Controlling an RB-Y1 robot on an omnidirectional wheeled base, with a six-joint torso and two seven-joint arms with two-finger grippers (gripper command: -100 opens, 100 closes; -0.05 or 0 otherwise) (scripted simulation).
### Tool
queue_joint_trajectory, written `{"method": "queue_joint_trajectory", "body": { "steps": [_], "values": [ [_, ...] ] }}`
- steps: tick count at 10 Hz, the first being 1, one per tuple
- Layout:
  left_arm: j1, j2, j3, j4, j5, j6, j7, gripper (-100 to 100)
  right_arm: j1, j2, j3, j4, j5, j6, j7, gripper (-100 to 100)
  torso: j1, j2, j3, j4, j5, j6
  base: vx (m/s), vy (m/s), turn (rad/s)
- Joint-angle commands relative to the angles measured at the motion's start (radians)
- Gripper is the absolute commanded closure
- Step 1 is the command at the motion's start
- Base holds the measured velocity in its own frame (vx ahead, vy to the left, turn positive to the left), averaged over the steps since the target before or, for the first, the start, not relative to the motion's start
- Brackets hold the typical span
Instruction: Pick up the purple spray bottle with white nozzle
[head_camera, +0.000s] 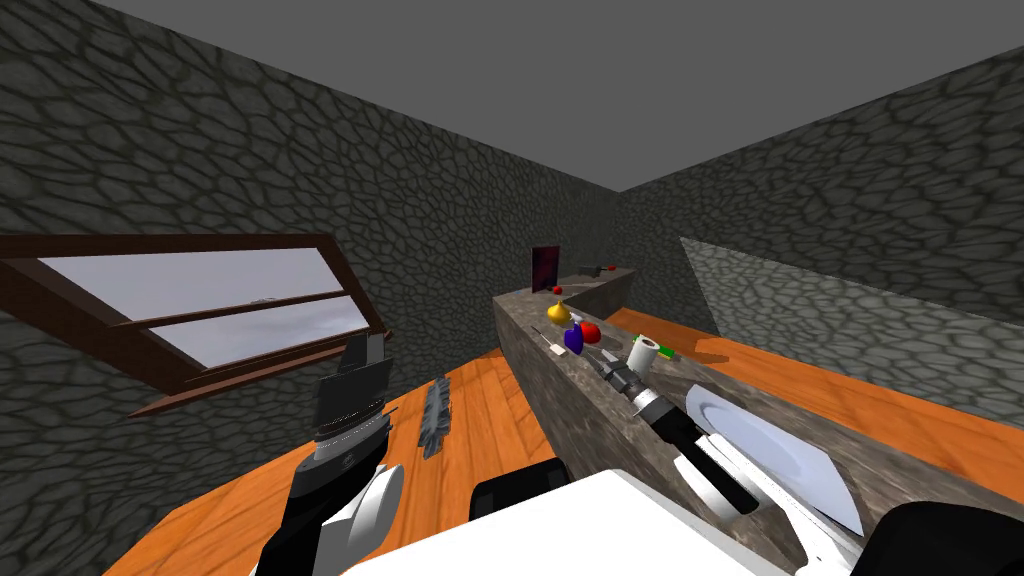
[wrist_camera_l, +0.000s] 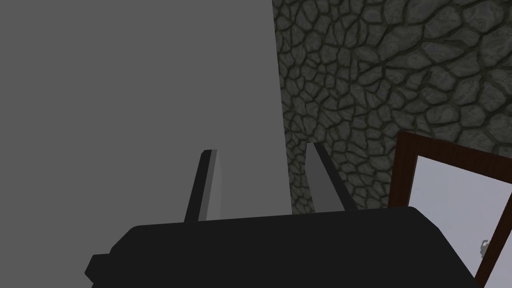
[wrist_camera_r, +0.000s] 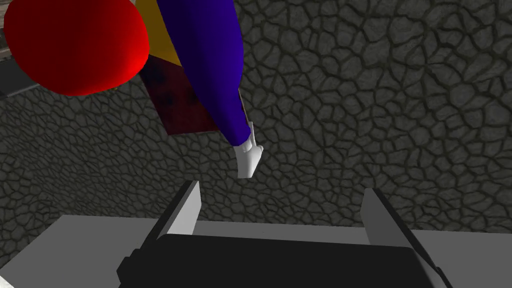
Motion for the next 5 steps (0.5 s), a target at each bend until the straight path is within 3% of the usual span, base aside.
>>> {"method": "queue_joint_trajectory", "body": {
  "steps": [1,5],
  "values": [
    [0.0,0.0,0.0,0.0,0.0,0.0,0.0,0,0.002,-0.046,-0.016,0.041,0.017,-0.006,0.019,-100,0.0,0.0,0.0,0.0,0.0,0.0,0.021,-0.056,0.151],
    [0.0,0.0,0.0,0.0,0.0,0.0,0.0,0,0.02,-0.154,-0.033,0.091,0.041,-0.005,0.041,-100,0.002,-0.002,-0.001,0.0,0.0,0.0,0.037,-0.037,0.121]
  ]
}}
